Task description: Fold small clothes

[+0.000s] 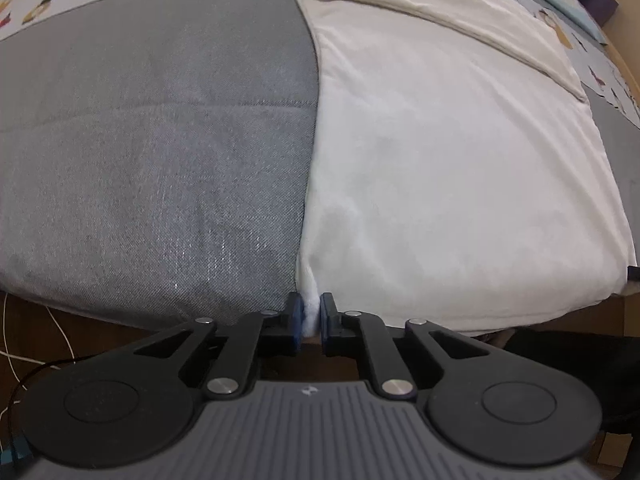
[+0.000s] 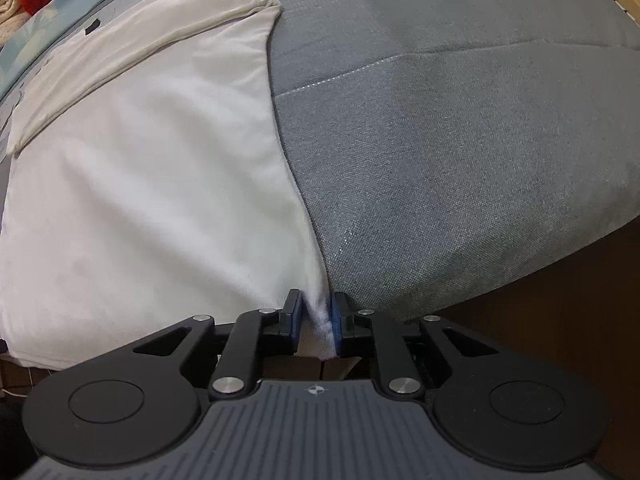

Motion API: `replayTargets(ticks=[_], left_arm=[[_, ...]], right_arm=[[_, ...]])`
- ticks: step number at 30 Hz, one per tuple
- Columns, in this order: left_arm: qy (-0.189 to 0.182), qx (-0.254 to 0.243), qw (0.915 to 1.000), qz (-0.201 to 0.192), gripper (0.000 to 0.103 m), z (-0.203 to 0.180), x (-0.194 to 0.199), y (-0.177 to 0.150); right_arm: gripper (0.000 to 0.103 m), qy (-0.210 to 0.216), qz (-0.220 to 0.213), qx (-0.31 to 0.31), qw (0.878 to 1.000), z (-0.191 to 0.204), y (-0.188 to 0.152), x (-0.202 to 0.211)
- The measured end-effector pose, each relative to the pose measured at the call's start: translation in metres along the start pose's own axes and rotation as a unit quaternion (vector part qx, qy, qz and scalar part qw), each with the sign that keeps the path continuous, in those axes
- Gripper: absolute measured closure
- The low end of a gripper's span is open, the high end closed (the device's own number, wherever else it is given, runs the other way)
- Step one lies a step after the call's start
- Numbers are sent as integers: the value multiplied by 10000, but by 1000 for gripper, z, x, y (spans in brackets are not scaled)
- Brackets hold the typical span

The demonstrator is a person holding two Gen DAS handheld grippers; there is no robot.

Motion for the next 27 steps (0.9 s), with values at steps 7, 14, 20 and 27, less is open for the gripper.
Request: replayTargets(ticks=[7,14,20,27], left_arm=[[-154,-229,9980,-563,97,-16,41,12],[-459,-562,9885,-1326,97,-33,116,21],[-866,-943,9764,-1738,98,-36,198,-3],[-1150,-964,9658,-2113,98,-29,271,-24]], right_arm=[[98,345,-496,0,9982,5,19,27],[99,981,-1281,-220,9867,-8,49,96],[99,1685,-1919,-321,9663,-35,43,170],[99,2003,-1880,-406,9607,-73,5,224]])
Point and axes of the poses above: each gripper's, at about its wrist camera, not at the fingertips, and x roughly against the way its jaws point, z to its left, y to its top, the point moved 8 cm from there along -x, roughly the way its jaws point, and after that the axes turned 8 degrees about -y, right-handed, at the moved point
